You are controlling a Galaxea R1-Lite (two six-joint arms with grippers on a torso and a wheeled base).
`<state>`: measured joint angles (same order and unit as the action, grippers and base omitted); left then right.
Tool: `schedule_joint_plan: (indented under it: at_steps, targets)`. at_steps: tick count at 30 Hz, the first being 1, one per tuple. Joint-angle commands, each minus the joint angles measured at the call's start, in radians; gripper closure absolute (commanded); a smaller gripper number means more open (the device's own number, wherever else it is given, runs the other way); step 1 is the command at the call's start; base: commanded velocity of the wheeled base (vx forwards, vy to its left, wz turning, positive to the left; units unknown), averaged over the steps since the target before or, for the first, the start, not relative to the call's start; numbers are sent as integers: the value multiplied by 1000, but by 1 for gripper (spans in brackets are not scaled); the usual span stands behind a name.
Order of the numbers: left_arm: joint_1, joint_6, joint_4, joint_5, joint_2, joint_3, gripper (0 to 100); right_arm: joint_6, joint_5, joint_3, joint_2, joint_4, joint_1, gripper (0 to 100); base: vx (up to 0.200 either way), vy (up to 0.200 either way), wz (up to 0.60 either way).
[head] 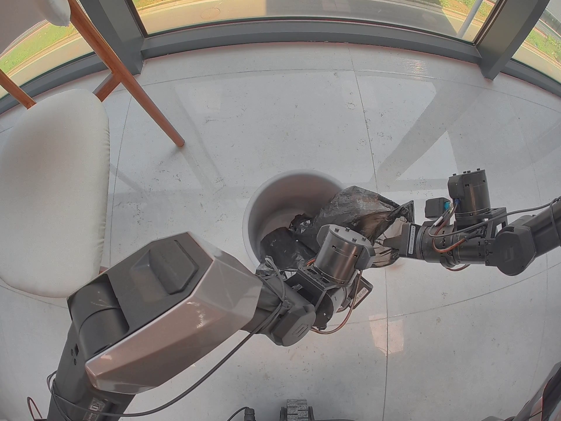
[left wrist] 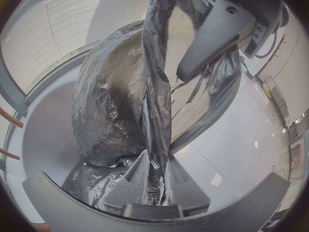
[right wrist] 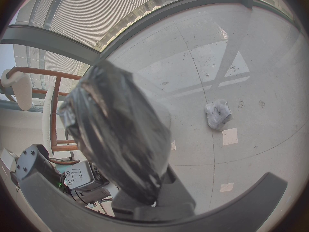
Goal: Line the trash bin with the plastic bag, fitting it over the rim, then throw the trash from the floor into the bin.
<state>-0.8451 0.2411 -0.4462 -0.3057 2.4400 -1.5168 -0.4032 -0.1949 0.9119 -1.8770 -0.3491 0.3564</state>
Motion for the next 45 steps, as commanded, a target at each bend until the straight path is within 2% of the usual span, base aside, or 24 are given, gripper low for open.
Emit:
schedule_joint_plan:
  at_steps: [1, 15, 16, 28, 38, 45]
  targets:
    - [18, 18, 6, -3, -6, 1, 100, 0, -1, -5, 6, -1, -5, 100, 0, 0, 0]
    - [37, 21, 3, -4, -56, 7, 100, 1, -1, -18, 4, -1, 9, 100, 0, 0, 0]
    - [37, 21, 4, -4, -65, 12, 0, 1, -1, -19, 4, -1, 10, 100, 0, 0, 0]
    - [35, -16, 0, -3, -104, 63, 0, 3, -1, -47, 6, -2, 13, 100, 0, 0, 0]
    - [37, -16, 9, 5, -231, 173, 0, 3, -1, -54, 6, -1, 23, 100, 0, 0, 0]
    - [37, -51, 14, 7, -305, 188, 0, 9, -1, -127, 4, -47, 23, 100, 0, 0, 0]
